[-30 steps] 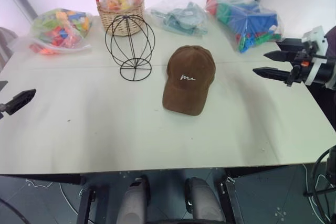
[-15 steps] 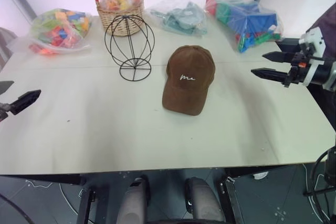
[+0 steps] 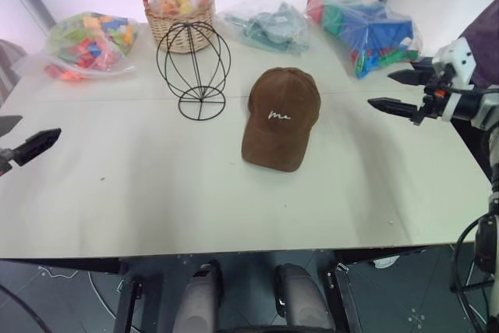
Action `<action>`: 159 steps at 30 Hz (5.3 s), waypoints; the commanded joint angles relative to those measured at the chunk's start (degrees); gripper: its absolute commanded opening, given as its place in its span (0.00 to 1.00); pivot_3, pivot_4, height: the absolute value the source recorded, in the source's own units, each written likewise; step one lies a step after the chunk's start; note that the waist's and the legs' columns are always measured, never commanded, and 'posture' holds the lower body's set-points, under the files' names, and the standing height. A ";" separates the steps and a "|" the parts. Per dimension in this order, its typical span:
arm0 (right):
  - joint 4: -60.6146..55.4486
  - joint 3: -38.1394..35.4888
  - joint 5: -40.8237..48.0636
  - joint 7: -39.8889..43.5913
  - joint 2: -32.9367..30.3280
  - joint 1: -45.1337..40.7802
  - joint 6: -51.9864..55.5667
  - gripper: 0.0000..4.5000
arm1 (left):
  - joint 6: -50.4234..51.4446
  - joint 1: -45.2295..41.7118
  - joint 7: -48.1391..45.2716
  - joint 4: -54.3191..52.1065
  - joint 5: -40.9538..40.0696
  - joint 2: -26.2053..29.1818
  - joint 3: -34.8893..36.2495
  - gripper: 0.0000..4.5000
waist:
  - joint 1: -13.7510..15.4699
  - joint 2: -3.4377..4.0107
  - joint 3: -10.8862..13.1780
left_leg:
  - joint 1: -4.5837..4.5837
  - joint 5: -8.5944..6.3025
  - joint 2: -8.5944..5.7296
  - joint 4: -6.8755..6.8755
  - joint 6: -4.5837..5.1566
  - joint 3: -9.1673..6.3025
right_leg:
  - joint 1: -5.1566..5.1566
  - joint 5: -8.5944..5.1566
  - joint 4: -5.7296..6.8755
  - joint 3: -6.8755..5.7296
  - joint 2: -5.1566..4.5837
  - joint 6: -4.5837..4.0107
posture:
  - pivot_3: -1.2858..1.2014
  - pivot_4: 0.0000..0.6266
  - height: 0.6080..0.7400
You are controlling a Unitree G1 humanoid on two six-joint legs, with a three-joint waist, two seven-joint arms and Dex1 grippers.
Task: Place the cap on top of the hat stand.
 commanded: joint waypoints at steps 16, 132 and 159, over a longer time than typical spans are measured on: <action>-37.62 2.97 -14.72 -24.17 10.68 27.31 -23.47 0.99 | 3.62 -12.78 -14.56 2.38 -6.38 3.23 -15.73 1.00 | 1.81 -0.04 -0.01 | 0.02 0.06 0.17 0.00 0.09 0.14 | -0.01 0.01 -0.02 -0.04 0.06 0.01 | 0.52 0.24 1.00; 8.12 37.93 -61.04 -88.33 46.85 -10.84 -41.31 0.01 | 9.98 -10.16 10.58 -11.31 -15.67 -3.43 0.97 1.00 | 1.03 -1.13 -0.56 | 0.05 0.35 0.94 -0.80 -0.23 0.76 | -0.50 0.76 -0.72 -0.19 0.37 -0.51 | 0.52 0.24 1.00; 7.27 40.61 -62.57 -89.15 47.50 -5.90 -40.08 0.08 | 10.38 -9.06 8.44 -10.52 -15.57 -2.51 0.79 1.00 | 0.99 -1.14 -0.57 | 0.11 0.41 1.04 -0.80 -0.33 0.70 | -0.51 0.76 -0.64 -0.18 0.48 -0.52 | 0.52 0.24 1.00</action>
